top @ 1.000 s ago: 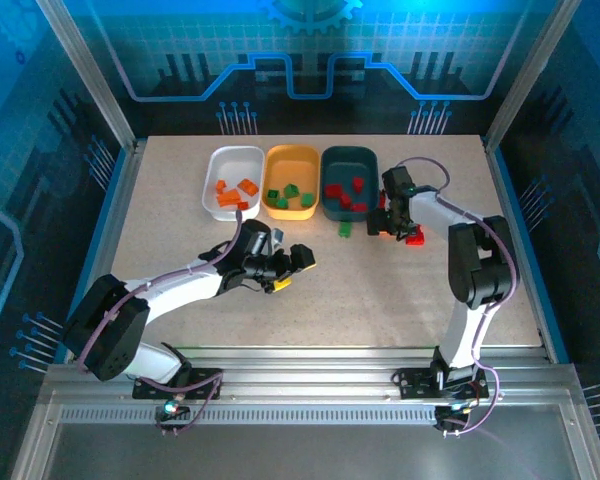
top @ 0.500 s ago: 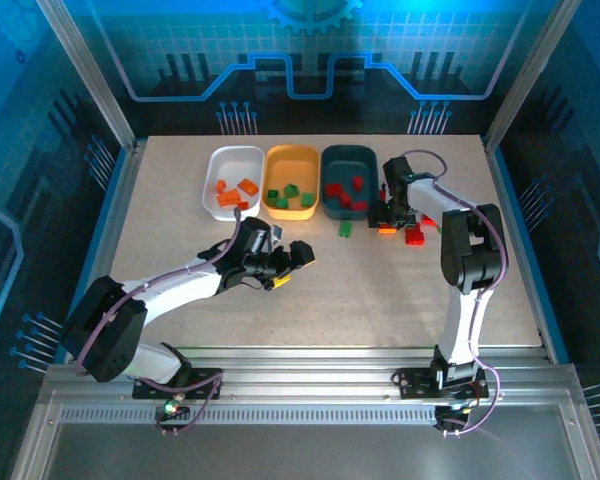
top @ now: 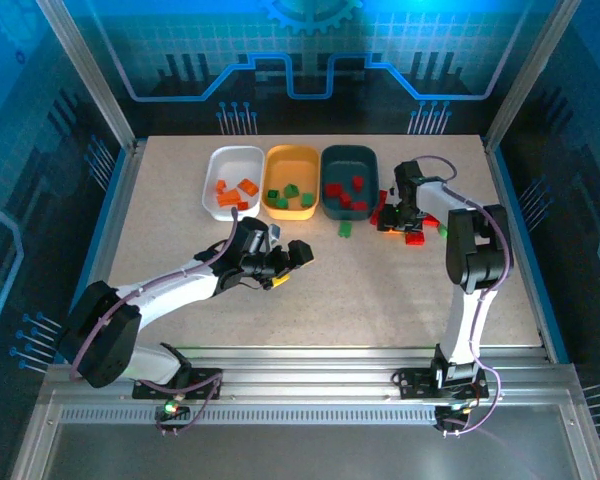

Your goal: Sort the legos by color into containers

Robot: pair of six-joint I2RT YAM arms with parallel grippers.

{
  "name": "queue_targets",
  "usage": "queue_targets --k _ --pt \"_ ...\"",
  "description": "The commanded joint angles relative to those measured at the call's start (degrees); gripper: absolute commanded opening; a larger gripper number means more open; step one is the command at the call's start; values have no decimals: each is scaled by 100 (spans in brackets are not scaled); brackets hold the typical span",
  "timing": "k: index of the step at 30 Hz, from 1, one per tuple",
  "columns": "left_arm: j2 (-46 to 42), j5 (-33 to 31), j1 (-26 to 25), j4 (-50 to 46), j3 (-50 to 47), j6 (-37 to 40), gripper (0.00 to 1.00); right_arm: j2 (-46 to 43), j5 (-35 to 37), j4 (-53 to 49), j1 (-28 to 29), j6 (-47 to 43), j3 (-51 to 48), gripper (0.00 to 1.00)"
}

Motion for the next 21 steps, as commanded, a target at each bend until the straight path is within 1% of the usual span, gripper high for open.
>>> queue_targets --k 1,5,6,8,11,13,16,19,21 --pt "-158 -92 -30 -73 -74 13 99 -134 -159 32 -92 63 -203 51" --pt "-274 -115 -30 -162 -85 102 99 -406 -18 98 -75 186 -393 49" --pt "-335 -116 15 -233 -73 139 99 -563 -6 128 -66 194 -483 49" --pt "-511 62 282 -128 -183 51 99 -840 -14 145 -50 213 -616 50" --pt "-948 380 1163 -3 -465 -248 99 -1217 99 76 -40 232 -729 50" --pt "-1368 206 1777 -531 -477 -185 99 -1478 203 50 36 249 -835 49" --pt "-2026 -446 2422 -1616 -428 -26 99 -1910 399 129 331 306 -1094 48" --pt "-2642 -538 2922 -1815 -733 31 99 -2159 608 26 681 443 -1132 48" --pt "-2951 -467 3265 -1977 -872 80 99 -2316 772 -35 1074 551 -1029 48"
